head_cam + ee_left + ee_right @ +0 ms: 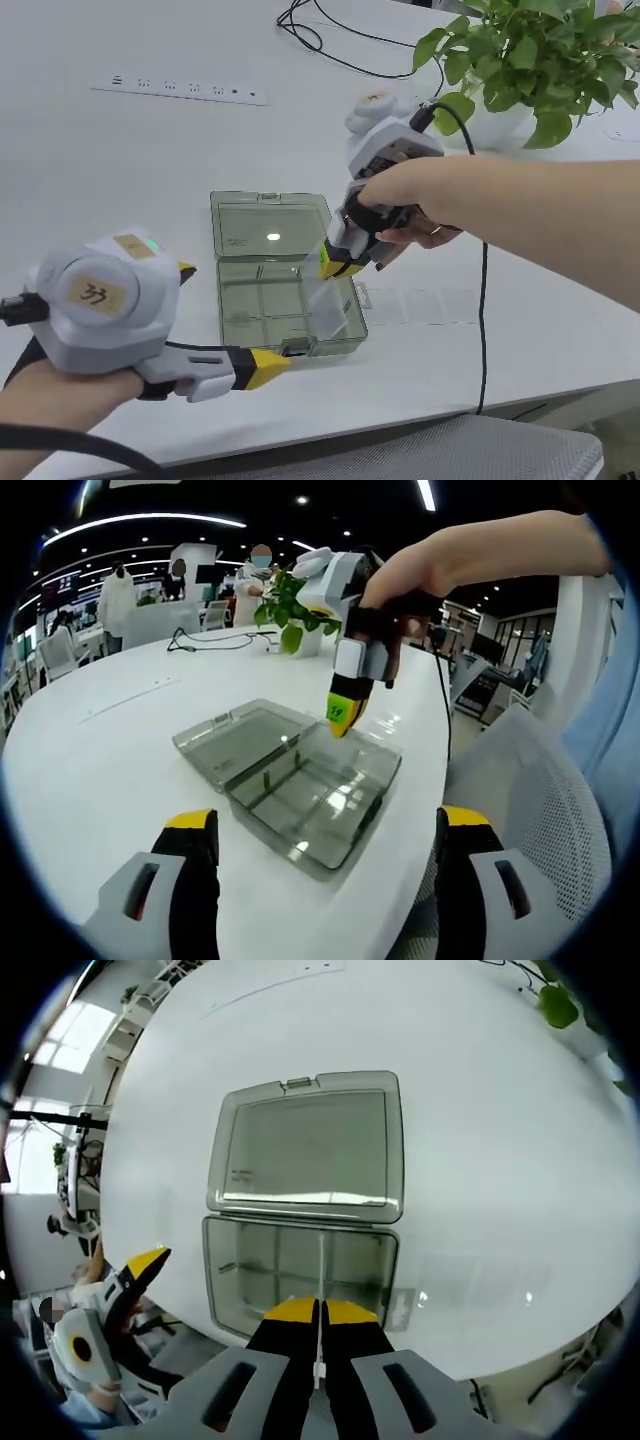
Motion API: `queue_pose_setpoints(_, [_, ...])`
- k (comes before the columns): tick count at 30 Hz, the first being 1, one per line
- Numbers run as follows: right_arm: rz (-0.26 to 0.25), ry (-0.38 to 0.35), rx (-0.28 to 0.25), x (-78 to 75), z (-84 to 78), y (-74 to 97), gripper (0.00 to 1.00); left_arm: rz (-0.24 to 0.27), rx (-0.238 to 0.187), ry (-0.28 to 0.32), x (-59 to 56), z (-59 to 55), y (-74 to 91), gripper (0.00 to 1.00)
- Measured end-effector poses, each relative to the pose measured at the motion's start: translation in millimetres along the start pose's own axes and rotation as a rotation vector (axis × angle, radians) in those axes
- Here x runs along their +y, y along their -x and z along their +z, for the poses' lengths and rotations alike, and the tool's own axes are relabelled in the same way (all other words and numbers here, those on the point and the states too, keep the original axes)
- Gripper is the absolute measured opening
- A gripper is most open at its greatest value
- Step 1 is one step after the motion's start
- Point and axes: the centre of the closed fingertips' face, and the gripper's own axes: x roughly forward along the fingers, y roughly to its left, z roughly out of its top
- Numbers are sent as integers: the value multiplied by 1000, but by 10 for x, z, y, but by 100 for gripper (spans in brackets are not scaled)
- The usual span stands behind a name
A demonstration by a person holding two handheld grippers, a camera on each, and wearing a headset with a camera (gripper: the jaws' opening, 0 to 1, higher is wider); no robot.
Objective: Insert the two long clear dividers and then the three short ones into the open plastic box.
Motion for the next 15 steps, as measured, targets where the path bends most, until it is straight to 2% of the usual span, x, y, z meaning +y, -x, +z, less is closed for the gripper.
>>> queue_pose_setpoints(4, [-5,1,2,63,-74,-4,2,2,-1,3,20,-15,-1,91])
queue_pose_setpoints(8, [-15,5,4,22,-17,-26,2,4,-1,4,38,-17,2,91])
queue_pose_setpoints(10, [-17,8,6,45,-54,-22,2,5,-3,6,43,-14,3,91])
queue_pose_setpoints(15, [-24,7,10,12,-10,-49,2,5,-3,10,45,-24,5,90])
